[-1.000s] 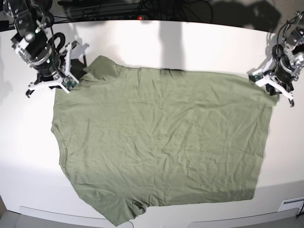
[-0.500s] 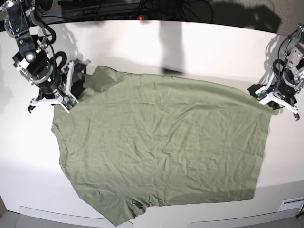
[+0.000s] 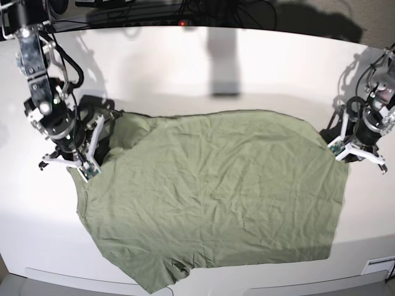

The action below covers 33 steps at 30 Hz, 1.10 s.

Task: Fold the T-shirt properly
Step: 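Lift the shirt shoulders and pull them toward the hem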

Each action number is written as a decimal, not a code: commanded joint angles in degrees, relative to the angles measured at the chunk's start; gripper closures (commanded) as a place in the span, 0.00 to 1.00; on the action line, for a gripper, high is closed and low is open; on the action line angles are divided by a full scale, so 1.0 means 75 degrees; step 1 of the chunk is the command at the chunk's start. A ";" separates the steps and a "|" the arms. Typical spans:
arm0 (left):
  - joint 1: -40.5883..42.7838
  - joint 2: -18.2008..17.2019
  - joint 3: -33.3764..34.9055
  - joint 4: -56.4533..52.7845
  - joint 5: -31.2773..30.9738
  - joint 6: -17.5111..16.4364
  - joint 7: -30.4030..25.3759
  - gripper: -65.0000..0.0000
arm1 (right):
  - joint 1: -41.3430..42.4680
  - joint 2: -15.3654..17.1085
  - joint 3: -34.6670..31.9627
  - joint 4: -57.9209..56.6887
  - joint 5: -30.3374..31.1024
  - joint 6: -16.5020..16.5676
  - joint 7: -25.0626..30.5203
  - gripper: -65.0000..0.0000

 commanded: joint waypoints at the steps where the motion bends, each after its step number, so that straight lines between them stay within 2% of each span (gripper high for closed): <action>1: -0.0146 -0.0009 -0.0064 0.0070 -0.0026 0.0087 -0.0105 1.00 | 0.0291 0.0029 0.0058 -0.0058 -0.0073 -0.0082 0.0160 1.00; 7: -0.0219 0.0545 -0.0064 -0.0102 -0.0017 0.0090 -0.0157 1.00 | 0.1186 -0.0187 0.0058 -0.1014 -0.0169 0.0012 0.0172 1.00; 14: -0.0807 0.0557 -0.0064 -0.1075 -0.0023 0.0093 -0.0286 1.00 | 0.1763 -0.0187 0.0058 -0.1690 -0.0169 0.0160 0.0189 1.00; 23: -0.1606 0.0560 -0.0064 -0.2046 -0.0026 0.0090 -0.0796 1.00 | 0.1813 -0.0187 0.0058 -0.1746 -0.0172 0.0236 0.0326 1.00; 28: -0.1781 0.0560 -0.0064 -0.2363 -0.0026 0.0090 -0.1271 1.00 | 0.1813 -0.0189 0.0058 -0.1746 -0.0376 0.0233 0.0463 1.00; 33: -0.1778 0.0580 -0.0064 -0.2553 -0.0023 0.0090 -0.1306 1.00 | 0.1813 -0.0227 0.0058 -0.1746 -0.0373 0.0233 0.0498 1.00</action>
